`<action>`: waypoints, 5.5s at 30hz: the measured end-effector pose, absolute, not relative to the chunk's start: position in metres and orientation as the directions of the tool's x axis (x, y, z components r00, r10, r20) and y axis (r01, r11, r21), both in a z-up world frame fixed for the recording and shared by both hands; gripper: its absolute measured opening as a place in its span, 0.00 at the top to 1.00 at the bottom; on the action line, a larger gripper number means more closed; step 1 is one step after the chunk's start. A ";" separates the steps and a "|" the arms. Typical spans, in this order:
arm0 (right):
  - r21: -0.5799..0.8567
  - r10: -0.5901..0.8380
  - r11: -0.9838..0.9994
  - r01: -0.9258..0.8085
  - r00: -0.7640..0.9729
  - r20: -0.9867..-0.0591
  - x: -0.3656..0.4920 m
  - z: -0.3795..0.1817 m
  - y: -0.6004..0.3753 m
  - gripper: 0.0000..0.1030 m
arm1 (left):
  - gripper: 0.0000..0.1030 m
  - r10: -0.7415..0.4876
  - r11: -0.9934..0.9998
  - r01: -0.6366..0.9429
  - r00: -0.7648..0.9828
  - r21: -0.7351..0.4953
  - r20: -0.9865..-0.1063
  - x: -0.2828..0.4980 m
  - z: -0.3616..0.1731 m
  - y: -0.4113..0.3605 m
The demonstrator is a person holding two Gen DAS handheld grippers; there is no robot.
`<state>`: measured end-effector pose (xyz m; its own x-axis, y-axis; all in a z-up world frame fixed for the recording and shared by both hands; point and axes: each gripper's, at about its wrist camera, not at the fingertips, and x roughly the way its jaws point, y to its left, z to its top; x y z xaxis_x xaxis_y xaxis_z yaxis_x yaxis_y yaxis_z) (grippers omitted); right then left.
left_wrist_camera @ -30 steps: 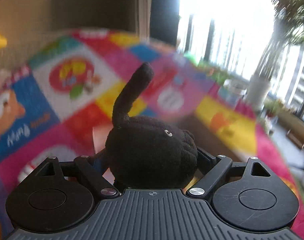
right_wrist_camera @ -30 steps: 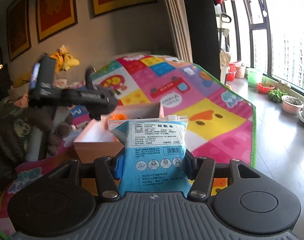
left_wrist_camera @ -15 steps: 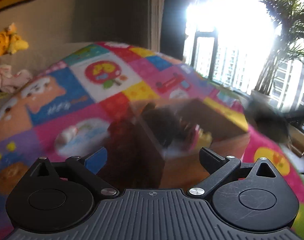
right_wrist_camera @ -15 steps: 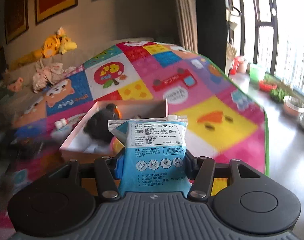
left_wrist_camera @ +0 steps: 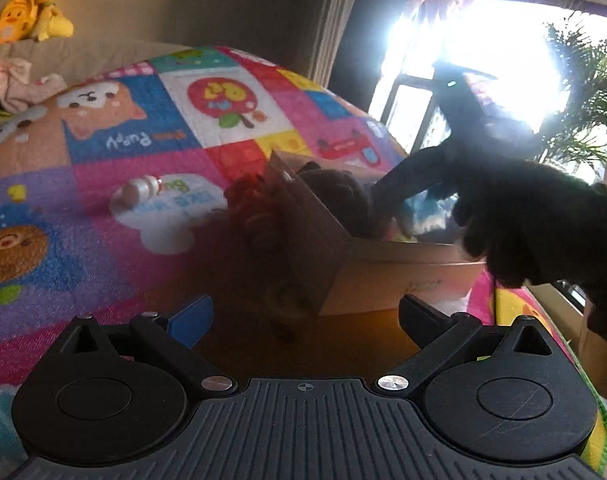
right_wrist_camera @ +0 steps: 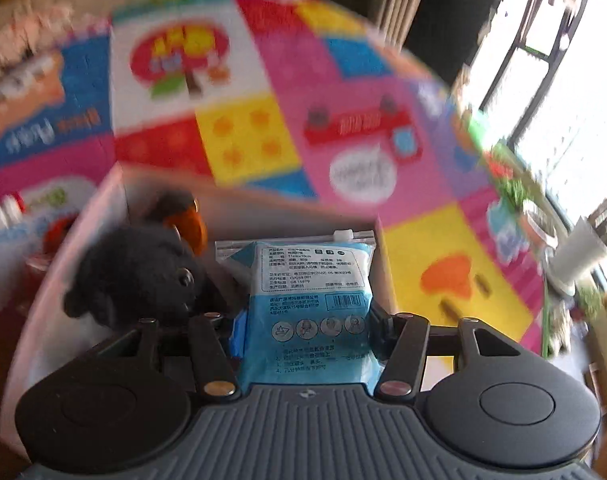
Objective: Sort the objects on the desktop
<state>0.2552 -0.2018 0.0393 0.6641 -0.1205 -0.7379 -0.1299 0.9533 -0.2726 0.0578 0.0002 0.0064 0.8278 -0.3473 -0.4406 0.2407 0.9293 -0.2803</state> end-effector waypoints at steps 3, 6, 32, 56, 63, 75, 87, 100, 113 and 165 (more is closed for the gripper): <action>-0.232 -0.075 0.959 -0.162 0.643 -0.762 0.258 0.039 -0.208 0.40 | 0.01 -0.355 0.926 0.245 0.825 -0.288 -0.440 0.057 0.006 0.001; -0.131 0.011 0.975 -0.180 0.626 -0.780 0.252 0.050 -0.225 0.22 | 0.01 -0.356 0.924 0.241 0.824 -0.297 -0.441 0.058 0.006 0.002; -0.219 0.011 0.945 -0.242 0.695 -0.719 0.237 0.047 -0.218 0.64 | 0.00 -0.356 0.920 0.220 0.814 -0.323 -0.458 0.062 0.005 0.006; 0.021 0.359 0.918 -0.395 0.808 -0.467 0.031 0.025 -0.259 0.00 | 0.25 -0.117 0.981 0.018 0.851 -0.192 -0.513 0.102 0.025 0.039; 0.282 0.370 0.926 -0.252 0.758 -0.537 0.058 -0.002 -0.291 0.00 | 0.26 -0.227 0.963 0.104 0.814 -0.250 -0.535 0.142 0.027 0.023; 0.321 0.414 0.905 -0.279 0.752 -0.513 0.059 -0.004 -0.294 0.00 | 0.44 -0.296 0.933 0.083 0.734 -0.351 -0.612 0.204 0.002 0.012; 0.328 0.402 0.909 -0.258 0.752 -0.522 0.060 -0.006 -0.295 0.00 | 0.52 -0.307 0.946 0.164 0.734 -0.281 -0.606 0.107 0.020 0.014; 0.220 0.382 0.924 -0.312 0.769 -0.512 0.041 0.006 -0.277 0.00 | 0.22 -0.275 0.944 0.120 0.803 -0.309 -0.528 0.044 0.038 0.049; 0.199 0.365 0.931 -0.306 0.792 -0.489 0.038 0.002 -0.273 0.00 | 0.32 -0.027 0.932 -0.221 0.748 -0.287 -0.663 0.229 0.007 0.056; 0.414 0.584 0.805 -0.425 0.442 -0.681 0.087 0.008 -0.173 0.51 | 0.07 -0.222 0.966 0.098 0.784 -0.238 -0.580 -0.032 -0.008 0.037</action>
